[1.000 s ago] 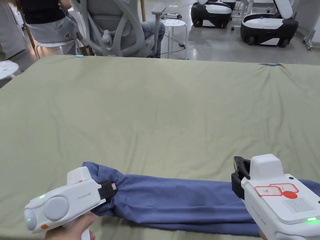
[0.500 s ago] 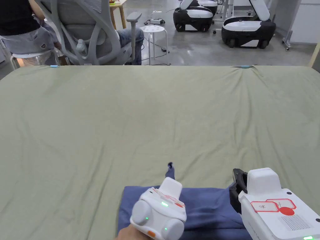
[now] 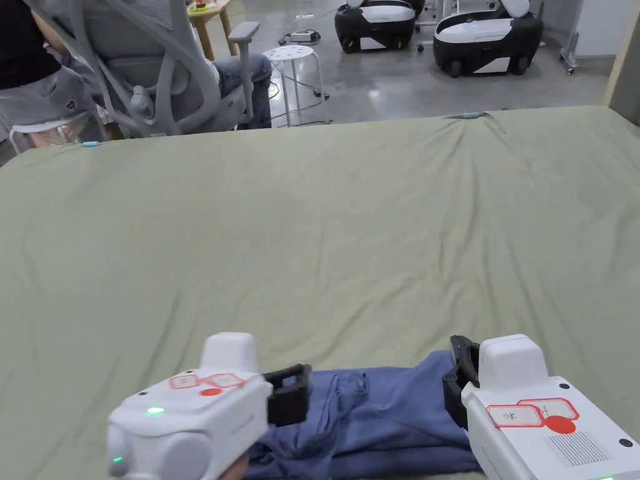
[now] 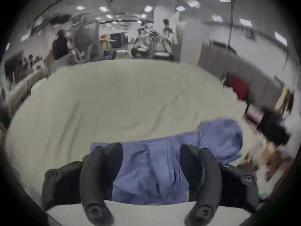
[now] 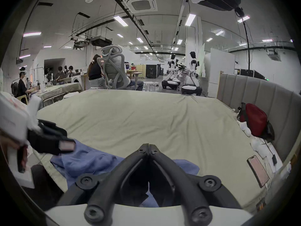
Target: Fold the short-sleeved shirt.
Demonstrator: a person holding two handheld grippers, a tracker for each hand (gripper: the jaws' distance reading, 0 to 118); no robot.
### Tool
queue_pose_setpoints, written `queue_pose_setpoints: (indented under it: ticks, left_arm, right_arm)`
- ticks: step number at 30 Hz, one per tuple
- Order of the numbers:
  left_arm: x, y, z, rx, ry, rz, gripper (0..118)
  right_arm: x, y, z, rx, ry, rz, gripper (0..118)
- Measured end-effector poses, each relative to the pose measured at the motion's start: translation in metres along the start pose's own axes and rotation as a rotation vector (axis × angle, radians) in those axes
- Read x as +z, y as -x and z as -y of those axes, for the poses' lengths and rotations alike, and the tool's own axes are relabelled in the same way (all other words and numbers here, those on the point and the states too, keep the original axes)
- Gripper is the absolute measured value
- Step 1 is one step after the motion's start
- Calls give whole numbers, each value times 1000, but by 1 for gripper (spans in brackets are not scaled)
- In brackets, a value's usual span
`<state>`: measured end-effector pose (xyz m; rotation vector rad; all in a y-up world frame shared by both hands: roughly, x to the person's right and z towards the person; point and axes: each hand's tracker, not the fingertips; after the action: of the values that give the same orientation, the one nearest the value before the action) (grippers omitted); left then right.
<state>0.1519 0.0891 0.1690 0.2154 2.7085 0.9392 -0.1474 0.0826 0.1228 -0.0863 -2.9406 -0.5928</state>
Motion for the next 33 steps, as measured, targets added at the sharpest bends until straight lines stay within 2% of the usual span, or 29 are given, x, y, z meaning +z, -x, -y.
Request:
queue_pose_setpoints:
  ticks: [1, 2, 3, 4, 5, 7, 10, 15, 25, 27, 29, 33]
  left_arm:
    - [4, 9, -1, 48, -1, 22, 66]
    - [5, 19, 0, 98, 3, 31, 53]
    - [5, 23, 2, 149, -4, 20, 37]
    - [5, 27, 4, 174, -17, 24, 13]
    - [1, 32, 7, 194, -11, 25, 4]
    - [-14, 35, 14, 212, 45, 44, 0]
    - [-38, 30, 30, 256, 116, 103, 0]
    - [-75, 6, 57, 223, 210, 118, 0]
    - [-79, -23, 56, 166, 183, 127, 0]
    - [-81, -26, 59, 116, 196, 113, 0]
    - [-82, -18, 60, 139, 192, 116, 0]
    - [-34, 10, 37, 159, 66, 98, 0]
  right_arm:
    - [-2, -1, 0, -3, -1, -3, 0]
    - [-2, -1, 0, -7, -2, -4, 0]
    - [-2, -1, 0, -9, -2, -5, 0]
    - [-3, -2, 0, -11, -1, -4, 0]
    - [-3, -2, 0, -17, -2, -4, 0]
    - [-3, -3, 0, -29, -5, -2, 0]
    - [-3, -4, 0, -33, -2, 2, 0]
    - [0, -8, 1, -38, 4, 21, 0]
    - [-1, -12, 3, -26, 23, 40, 0]
    - [-1, -10, 2, -25, 24, 40, 0]
    - [-3, -7, 1, -20, 26, 37, 0]
    - [-5, 2, -3, -9, 23, 26, 0]
